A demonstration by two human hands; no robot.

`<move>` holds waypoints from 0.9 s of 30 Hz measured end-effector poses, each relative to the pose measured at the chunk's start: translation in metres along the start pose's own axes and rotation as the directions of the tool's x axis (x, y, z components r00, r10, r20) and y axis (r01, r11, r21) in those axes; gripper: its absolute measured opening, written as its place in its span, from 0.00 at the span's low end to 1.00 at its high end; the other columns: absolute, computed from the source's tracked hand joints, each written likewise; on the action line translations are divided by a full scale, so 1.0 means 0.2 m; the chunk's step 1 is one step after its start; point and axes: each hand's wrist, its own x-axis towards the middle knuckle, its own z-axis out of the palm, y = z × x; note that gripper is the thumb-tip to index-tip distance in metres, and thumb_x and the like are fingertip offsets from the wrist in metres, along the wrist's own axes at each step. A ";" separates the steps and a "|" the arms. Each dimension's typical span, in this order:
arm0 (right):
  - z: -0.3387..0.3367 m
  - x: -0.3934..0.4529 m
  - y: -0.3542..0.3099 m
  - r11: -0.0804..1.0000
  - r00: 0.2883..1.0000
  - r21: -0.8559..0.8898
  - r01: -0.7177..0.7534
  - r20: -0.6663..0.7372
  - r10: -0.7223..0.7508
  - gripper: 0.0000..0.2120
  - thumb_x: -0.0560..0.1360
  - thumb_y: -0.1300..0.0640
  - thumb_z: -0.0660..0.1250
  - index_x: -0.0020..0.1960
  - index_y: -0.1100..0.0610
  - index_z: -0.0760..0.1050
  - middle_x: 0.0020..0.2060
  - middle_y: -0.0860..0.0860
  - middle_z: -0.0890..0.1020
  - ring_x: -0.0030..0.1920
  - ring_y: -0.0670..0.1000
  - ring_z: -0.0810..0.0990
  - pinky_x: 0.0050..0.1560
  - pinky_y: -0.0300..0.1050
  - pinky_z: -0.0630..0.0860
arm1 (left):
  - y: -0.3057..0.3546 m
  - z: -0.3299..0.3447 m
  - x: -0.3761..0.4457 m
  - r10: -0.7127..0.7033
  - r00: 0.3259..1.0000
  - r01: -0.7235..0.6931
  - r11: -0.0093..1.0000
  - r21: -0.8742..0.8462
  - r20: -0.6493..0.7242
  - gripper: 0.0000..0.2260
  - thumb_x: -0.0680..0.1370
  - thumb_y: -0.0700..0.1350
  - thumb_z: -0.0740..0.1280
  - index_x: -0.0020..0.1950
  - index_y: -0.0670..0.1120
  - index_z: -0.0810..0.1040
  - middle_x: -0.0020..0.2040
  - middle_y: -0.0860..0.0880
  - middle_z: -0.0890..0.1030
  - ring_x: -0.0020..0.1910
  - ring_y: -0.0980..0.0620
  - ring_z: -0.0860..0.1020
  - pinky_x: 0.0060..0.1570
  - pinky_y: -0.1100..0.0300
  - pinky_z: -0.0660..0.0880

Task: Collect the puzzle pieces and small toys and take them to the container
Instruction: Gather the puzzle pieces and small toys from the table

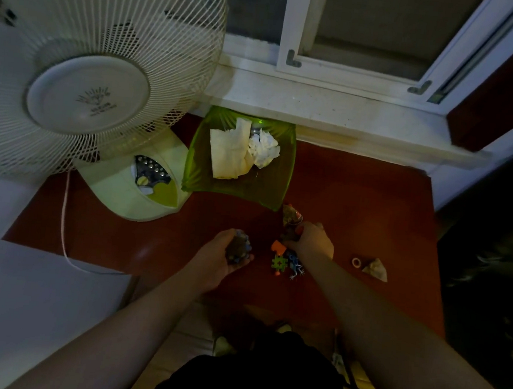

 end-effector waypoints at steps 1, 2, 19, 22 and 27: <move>0.00 0.00 -0.01 1.000 1.000 -0.001 -0.008 0.003 0.008 0.22 0.71 0.42 0.71 0.60 0.53 0.74 0.60 0.53 0.71 0.50 0.56 0.78 0.42 0.50 0.75 | 0.00 -0.01 0.00 -0.003 1.000 0.003 1.000 -0.006 0.004 0.09 0.82 0.47 0.58 0.55 0.43 0.75 0.52 0.40 0.77 0.46 0.42 0.79 0.38 0.57 0.79; 0.00 0.00 -0.01 1.000 1.000 0.004 -0.013 0.004 0.013 0.22 0.71 0.42 0.72 0.59 0.54 0.74 0.60 0.53 0.71 0.50 0.56 0.78 0.42 0.50 0.74 | 0.00 -0.02 -0.01 -0.004 1.000 0.004 1.000 -0.012 0.003 0.09 0.82 0.47 0.58 0.54 0.43 0.75 0.51 0.40 0.77 0.46 0.42 0.79 0.37 0.57 0.79; 0.02 -0.03 0.01 0.940 0.994 0.341 -0.032 -0.083 0.064 0.15 0.71 0.48 0.73 0.55 0.51 0.76 0.48 0.50 0.81 0.46 0.51 0.80 0.45 0.50 0.81 | 0.04 -0.09 -0.03 -0.028 0.997 0.031 0.999 -0.035 0.072 0.14 0.82 0.48 0.59 0.65 0.43 0.71 0.63 0.37 0.72 0.50 0.40 0.79 0.42 0.55 0.78; -0.03 -0.07 0.03 0.881 0.976 0.471 -0.036 -0.172 0.132 0.14 0.72 0.51 0.72 0.55 0.54 0.76 0.46 0.51 0.81 0.41 0.48 0.80 0.43 0.48 0.81 | 0.04 -0.07 -0.04 -0.039 0.996 0.040 0.999 -0.017 0.077 0.11 0.83 0.47 0.59 0.61 0.44 0.73 0.61 0.38 0.72 0.51 0.40 0.79 0.45 0.54 0.79; -0.15 -0.21 0.01 0.757 0.970 0.653 0.021 -0.198 0.144 0.13 0.70 0.48 0.74 0.46 0.55 0.77 0.41 0.52 0.82 0.41 0.51 0.81 0.41 0.47 0.78 | 0.02 0.04 -0.03 -0.045 0.995 0.044 0.999 0.010 0.090 0.12 0.83 0.48 0.59 0.62 0.45 0.73 0.62 0.38 0.71 0.54 0.39 0.77 0.50 0.51 0.79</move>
